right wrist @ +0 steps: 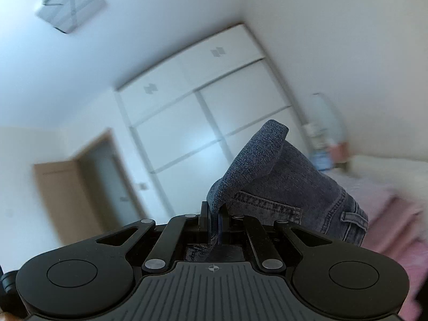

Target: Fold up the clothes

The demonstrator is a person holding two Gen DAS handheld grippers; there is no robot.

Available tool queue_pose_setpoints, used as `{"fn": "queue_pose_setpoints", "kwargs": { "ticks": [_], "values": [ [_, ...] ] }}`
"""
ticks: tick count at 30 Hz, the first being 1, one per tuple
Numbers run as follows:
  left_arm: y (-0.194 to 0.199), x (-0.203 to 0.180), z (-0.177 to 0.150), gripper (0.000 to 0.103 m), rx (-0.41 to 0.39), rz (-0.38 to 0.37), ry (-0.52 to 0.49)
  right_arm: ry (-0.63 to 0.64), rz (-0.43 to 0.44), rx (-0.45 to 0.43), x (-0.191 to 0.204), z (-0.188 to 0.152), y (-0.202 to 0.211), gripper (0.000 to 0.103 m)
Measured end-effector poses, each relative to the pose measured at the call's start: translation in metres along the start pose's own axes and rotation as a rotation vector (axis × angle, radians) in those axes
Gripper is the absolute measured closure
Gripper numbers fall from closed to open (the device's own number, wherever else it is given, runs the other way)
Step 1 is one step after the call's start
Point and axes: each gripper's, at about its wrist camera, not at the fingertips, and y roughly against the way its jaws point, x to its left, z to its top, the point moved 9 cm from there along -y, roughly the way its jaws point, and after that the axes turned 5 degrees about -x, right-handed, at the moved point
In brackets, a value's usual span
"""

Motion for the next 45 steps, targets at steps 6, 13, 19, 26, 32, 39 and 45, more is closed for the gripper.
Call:
{"fn": "queue_pose_setpoints", "kwargs": {
  "ticks": [6,13,19,26,32,39,45],
  "values": [
    [0.035,0.066,0.010,0.097,0.086,0.157,-0.034,-0.002,0.070,0.173,0.070,-0.053,-0.023,0.095],
    [0.064,0.187,-0.139,0.087,0.614,0.530,-0.036,0.364,-0.171,0.679,0.064,-0.219,-0.055,0.061],
    [0.168,0.204,-0.215,0.087,0.780,0.634,-0.002,0.433,-0.110,0.886,0.025,-0.319,0.005,0.060],
    [0.232,0.164,-0.231,0.086,0.808,0.662,-0.049,0.494,-0.024,0.978,0.058,-0.356,0.096,0.060],
    [0.267,0.123,-0.261,0.084,0.826,0.669,-0.094,0.509,0.018,0.992,0.087,-0.352,0.155,0.060],
    [0.326,0.094,-0.290,0.082,0.884,0.699,-0.113,0.507,0.039,1.039,0.085,-0.355,0.225,0.060],
    [0.367,0.073,-0.298,0.080,0.892,0.735,-0.143,0.483,0.044,1.067,0.084,-0.360,0.270,0.060]
  ]
}}
